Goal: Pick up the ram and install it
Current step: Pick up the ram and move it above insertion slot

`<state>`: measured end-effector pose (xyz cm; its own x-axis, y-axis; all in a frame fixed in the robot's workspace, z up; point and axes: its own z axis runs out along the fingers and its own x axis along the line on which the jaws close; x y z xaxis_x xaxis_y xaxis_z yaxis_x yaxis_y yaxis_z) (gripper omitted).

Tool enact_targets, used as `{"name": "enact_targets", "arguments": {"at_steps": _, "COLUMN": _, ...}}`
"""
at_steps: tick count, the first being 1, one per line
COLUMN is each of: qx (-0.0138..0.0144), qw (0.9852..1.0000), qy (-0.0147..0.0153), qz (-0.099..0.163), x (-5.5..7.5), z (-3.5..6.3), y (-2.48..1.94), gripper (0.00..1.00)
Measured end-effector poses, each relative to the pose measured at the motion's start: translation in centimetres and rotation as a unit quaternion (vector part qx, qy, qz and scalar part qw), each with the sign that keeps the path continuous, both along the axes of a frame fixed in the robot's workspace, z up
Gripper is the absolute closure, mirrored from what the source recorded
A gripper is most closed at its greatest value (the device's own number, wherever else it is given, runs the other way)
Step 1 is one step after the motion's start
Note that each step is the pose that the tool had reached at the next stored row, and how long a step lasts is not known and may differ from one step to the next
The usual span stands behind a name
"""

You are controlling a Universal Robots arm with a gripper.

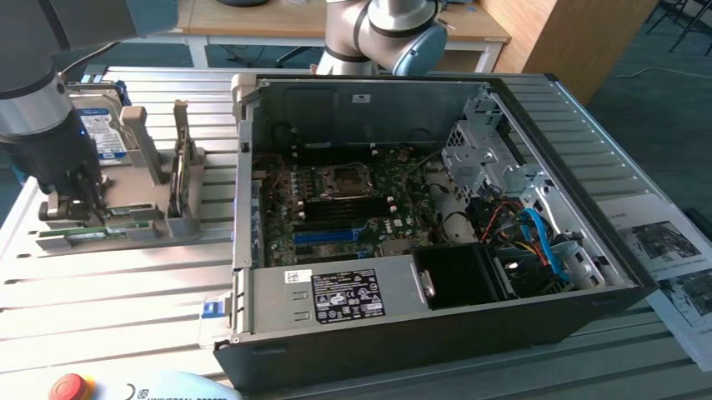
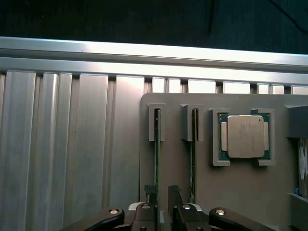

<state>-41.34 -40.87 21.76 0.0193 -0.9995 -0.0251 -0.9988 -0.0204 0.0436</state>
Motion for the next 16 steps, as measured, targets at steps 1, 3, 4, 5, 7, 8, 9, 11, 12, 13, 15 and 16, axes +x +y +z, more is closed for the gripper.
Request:
{"name": "enact_targets", "arguments": {"at_steps": 1, "qx": 0.0000, "qw": 1.0000, "qy": 0.0000, "qz": 0.000, "x": 0.00, "z": -0.06, "y": 0.00, "gripper": 0.76}}
{"name": "enact_targets", "arguments": {"at_steps": 3, "qx": 0.0000, "qw": 1.0000, "qy": 0.0000, "qz": 0.000, "x": 0.00, "z": -0.18, "y": -0.01, "gripper": 0.76}}
{"name": "enact_targets", "arguments": {"at_steps": 4, "qx": 0.0000, "qw": 1.0000, "qy": 0.0001, "qz": 0.000, "x": 0.00, "z": -0.18, "y": -0.01, "gripper": 0.76}}
{"name": "enact_targets", "arguments": {"at_steps": 5, "qx": -0.0001, "qw": 1.0000, "qy": 0.0001, "qz": 0.000, "x": 0.00, "z": -0.18, "y": -0.01, "gripper": 0.76}}
{"name": "enact_targets", "arguments": {"at_steps": 7, "qx": 0.0000, "qw": 1.0000, "qy": 0.0000, "qz": 0.000, "x": 0.00, "z": -0.20, "y": -0.01, "gripper": 0.76}}
{"name": "enact_targets", "arguments": {"at_steps": 8, "qx": 0.0000, "qw": 1.0000, "qy": -0.0001, "qz": 0.000, "x": 0.02, "z": -0.21, "y": -0.01, "gripper": 0.76}}
{"name": "enact_targets", "arguments": {"at_steps": 9, "qx": 0.0001, "qw": 1.0000, "qy": -0.0002, "qz": 0.000, "x": 0.10, "z": -0.22, "y": -0.02, "gripper": 0.76}}
{"name": "enact_targets", "arguments": {"at_steps": 11, "qx": 0.0000, "qw": 1.0000, "qy": 0.0000, "qz": 0.000, "x": 0.27, "z": -0.22, "y": -0.01, "gripper": 0.76}}
{"name": "enact_targets", "arguments": {"at_steps": 12, "qx": 0.0000, "qw": 1.0000, "qy": -0.0001, "qz": 0.000, "x": 0.35, "z": -0.22, "y": -0.01, "gripper": 0.76}}
{"name": "enact_targets", "arguments": {"at_steps": 13, "qx": 0.0000, "qw": 1.0000, "qy": 0.0000, "qz": 0.000, "x": 0.43, "z": -0.22, "y": -0.01, "gripper": 0.76}}
{"name": "enact_targets", "arguments": {"at_steps": 15, "qx": 0.0000, "qw": 1.0000, "qy": 0.0000, "qz": 0.000, "x": 0.62, "z": -0.22, "y": -0.02, "gripper": 0.76}}
{"name": "enact_targets", "arguments": {"at_steps": 16, "qx": 0.0001, "qw": 1.0000, "qy": -0.0001, "qz": 0.000, "x": 0.73, "z": -0.23, "y": -0.02, "gripper": 0.76}}
